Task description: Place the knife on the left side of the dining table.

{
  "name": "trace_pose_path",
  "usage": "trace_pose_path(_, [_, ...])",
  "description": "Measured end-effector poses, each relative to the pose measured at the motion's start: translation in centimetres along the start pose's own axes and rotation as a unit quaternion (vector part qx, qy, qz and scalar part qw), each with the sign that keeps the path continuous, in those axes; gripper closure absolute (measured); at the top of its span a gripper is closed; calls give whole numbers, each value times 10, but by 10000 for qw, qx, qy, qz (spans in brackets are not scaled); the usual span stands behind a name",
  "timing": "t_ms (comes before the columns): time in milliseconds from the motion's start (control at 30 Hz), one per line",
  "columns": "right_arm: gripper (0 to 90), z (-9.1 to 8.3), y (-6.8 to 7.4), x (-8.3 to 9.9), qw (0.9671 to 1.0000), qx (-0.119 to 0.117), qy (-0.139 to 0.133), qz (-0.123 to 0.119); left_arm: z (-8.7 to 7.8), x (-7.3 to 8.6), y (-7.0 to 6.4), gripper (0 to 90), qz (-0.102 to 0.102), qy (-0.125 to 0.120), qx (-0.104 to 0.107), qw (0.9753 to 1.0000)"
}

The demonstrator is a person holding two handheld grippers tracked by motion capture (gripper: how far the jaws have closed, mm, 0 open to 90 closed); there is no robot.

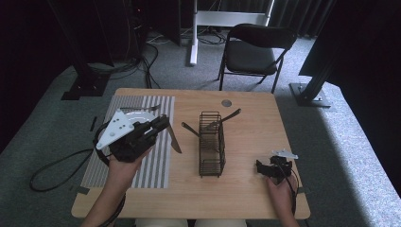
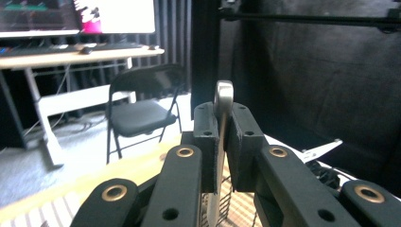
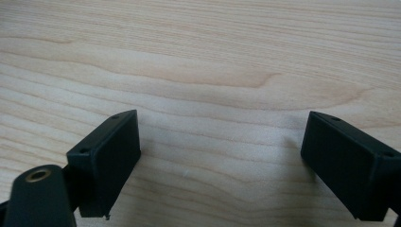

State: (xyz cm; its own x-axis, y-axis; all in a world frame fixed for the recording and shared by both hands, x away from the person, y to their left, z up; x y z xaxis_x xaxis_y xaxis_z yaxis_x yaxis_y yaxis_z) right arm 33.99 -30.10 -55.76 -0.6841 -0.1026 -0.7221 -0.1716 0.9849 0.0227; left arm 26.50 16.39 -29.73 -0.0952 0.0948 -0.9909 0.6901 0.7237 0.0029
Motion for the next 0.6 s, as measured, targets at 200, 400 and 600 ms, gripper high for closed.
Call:
trace_pose_path(200, [117,0,0,0,10000,1,3,-1,-4,30,20,838,-236,194,-552,9980])
trace_pose_path(400, [117,0,0,0,10000,1,-1,5,-1,57,38,838,-479,406,-948,9935])
trace_pose_path(600, [117,0,0,0,10000,4,5,-1,5,78,46,838,-619,456,-1235,9894])
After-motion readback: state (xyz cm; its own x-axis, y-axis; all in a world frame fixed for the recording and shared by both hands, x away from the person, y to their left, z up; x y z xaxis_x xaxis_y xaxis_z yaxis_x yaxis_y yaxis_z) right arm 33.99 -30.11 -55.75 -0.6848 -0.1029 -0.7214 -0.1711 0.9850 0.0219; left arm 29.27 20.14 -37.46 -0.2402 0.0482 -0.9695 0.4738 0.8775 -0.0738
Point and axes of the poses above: each handheld gripper's, and its own axes: z roughly forward along the jaws, x roughly out of its underside, y roughly to its left, the point moved 1 cm from there along z, roughly forward along the jaws, and after that the axes turned 1 degree about z, right-handed, at the moved point
